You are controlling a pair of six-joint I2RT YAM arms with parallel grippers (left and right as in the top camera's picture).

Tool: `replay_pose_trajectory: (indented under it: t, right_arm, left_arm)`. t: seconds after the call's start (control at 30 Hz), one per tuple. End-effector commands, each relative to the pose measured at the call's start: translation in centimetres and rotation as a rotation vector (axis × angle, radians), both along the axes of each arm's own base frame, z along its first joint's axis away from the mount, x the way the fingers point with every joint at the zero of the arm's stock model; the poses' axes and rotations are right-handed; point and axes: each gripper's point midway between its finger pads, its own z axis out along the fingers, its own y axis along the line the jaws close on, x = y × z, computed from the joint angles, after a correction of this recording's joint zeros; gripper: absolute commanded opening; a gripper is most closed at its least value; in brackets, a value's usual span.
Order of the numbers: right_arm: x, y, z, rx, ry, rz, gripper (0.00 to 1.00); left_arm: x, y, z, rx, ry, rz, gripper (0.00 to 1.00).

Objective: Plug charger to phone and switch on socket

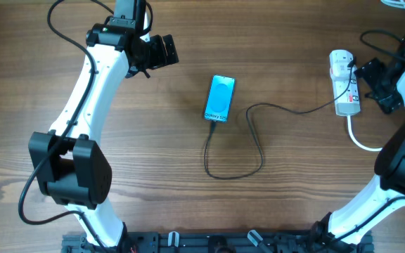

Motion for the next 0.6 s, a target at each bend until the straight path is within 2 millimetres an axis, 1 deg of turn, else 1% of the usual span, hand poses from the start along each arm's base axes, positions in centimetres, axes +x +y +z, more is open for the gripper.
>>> replay_pose_trajectory:
  t: [0.0,0.27,0.4,0.57]
  right_arm:
    - [-0.2,-0.4,-1.3,-0.009,0.037,-0.032,1.0]
    - [0.1,-0.8,-1.2,-0.028,0.028,-0.034,1.0]
    - [-0.3,-0.5,-2.2,-0.016,0.046,-0.033,1.0]
    - [0.2,-0.1,-2.5,0.008,0.029,-0.021,1.0]
  left_arm:
    - [0.1,0.2,-0.4,0.012,0.006,0.001,1.0]
    - [0.1,0.2,-0.4,0.012,0.006,0.001,1.0]
    - [0.1,0.2,-0.4,0.012,0.006,0.001,1.0]
    - [0.1,0.2,-0.4,0.012,0.006,0.001,1.0]
